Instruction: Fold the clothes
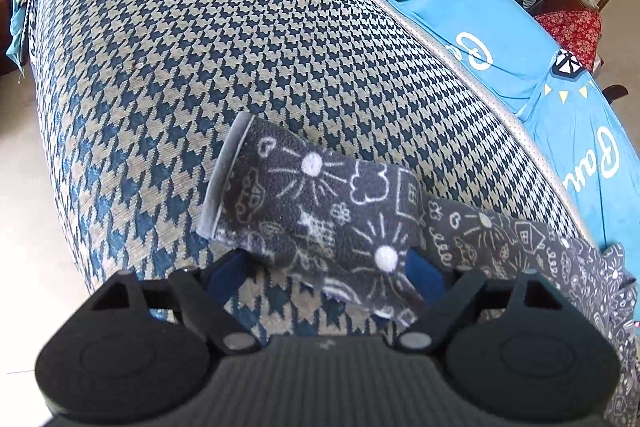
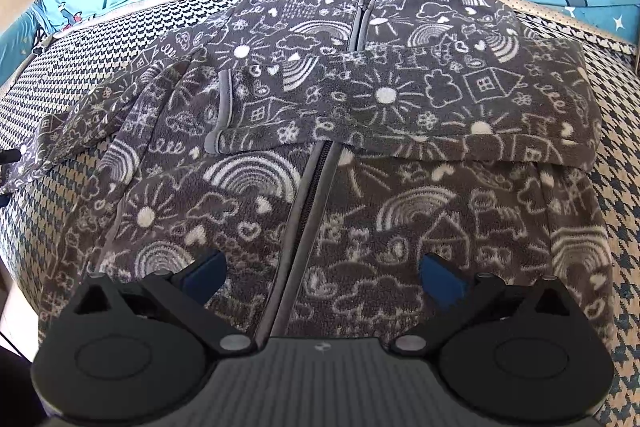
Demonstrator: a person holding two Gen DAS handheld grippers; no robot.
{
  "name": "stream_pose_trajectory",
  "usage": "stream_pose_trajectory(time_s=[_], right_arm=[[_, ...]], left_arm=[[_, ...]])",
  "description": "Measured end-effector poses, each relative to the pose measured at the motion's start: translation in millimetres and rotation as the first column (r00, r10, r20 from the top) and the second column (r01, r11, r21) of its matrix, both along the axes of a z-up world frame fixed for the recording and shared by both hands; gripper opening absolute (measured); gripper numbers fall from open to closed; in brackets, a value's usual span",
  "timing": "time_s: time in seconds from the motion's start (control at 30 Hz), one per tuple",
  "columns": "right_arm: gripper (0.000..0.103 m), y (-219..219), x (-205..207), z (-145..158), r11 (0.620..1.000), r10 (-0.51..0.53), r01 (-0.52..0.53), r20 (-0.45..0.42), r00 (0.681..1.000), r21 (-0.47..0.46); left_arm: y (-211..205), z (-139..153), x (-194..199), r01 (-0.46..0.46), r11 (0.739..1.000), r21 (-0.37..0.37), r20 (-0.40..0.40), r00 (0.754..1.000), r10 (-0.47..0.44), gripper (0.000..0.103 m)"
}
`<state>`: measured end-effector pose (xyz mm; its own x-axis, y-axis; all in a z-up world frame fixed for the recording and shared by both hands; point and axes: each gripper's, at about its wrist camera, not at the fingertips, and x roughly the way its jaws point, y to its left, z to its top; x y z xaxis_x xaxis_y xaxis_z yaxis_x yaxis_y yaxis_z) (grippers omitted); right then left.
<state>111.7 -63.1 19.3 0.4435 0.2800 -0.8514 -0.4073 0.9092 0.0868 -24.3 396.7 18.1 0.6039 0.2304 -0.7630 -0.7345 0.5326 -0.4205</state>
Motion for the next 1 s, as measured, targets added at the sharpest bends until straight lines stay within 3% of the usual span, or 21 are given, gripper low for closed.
stream_pose_trajectory(time_s=[0.17, 0.3, 0.33, 0.47, 0.57, 0.63, 0.73, 0.83, 0.93, 1.0], right_arm=[[0.103, 5.6, -0.2, -2.5, 1.0, 0.011, -0.01, 0.009, 1.0, -0.023], [0.103, 9.7, -0.3, -4.0, 0.999, 0.018, -0.017, 0.017, 1.0, -0.039], [0.103, 10.3, -0.3, -4.3, 0.999, 0.019, -0.018, 0.018, 1.0, -0.042], [0.103, 12.6, -0.6, -5.3, 0.998, 0.024, -0.022, 0.025, 0.999, -0.052], [0.103, 14.4, -0.8, -6.1, 0.998, 0.027, -0.026, 0.03, 0.999, -0.061], [0.103, 15.5, -1.0, -6.6, 0.997, 0.03, -0.028, 0.033, 0.999, -0.066], [0.103, 17.2, -1.4, -7.2, 0.997, 0.034, -0.031, 0.038, 0.999, -0.075], [0.103, 17.8, -1.5, -7.4, 0.996, 0.037, -0.034, 0.041, 0.998, -0.078], [0.103, 17.6, -1.8, -7.3, 0.996, 0.037, -0.034, 0.042, 0.998, -0.077], [0.103, 17.8, -2.0, -7.3, 0.996, 0.038, -0.034, 0.044, 0.998, -0.079]], left_arm=[[14.0, -3.3, -6.3, -0.05, 0.997, -0.06, 0.066, 0.996, 0.054, 0.085], [18.6, -4.3, -6.8, -0.069, 0.995, -0.067, 0.094, 0.993, 0.076, 0.083], [19.7, -4.3, -6.6, -0.075, 0.995, -0.067, 0.099, 0.992, 0.081, 0.08], [24.0, -5.2, -10.8, -0.119, 0.99, -0.077, 0.108, 0.986, 0.127, 0.05], [25.9, -6.1, -15.3, -0.148, 0.985, -0.084, 0.107, 0.982, 0.156, 0.041], [26.0, -6.7, -16.9, -0.156, 0.984, -0.087, 0.107, 0.981, 0.165, 0.042], [23.2, -6.7, -24.6, -0.169, 0.979, -0.116, 0.137, 0.973, 0.185, 0.057], [13.8, -2.4, -24.3, -0.162, 0.983, -0.091, 0.11, 0.979, 0.171, 0.061], [4.9, 0.6, -24.0, -0.173, 0.978, -0.113, 0.109, 0.977, 0.185, 0.074], [1.8, 1.8, -24.7, -0.18, 0.977, -0.113, 0.106, 0.976, 0.192, 0.077]])
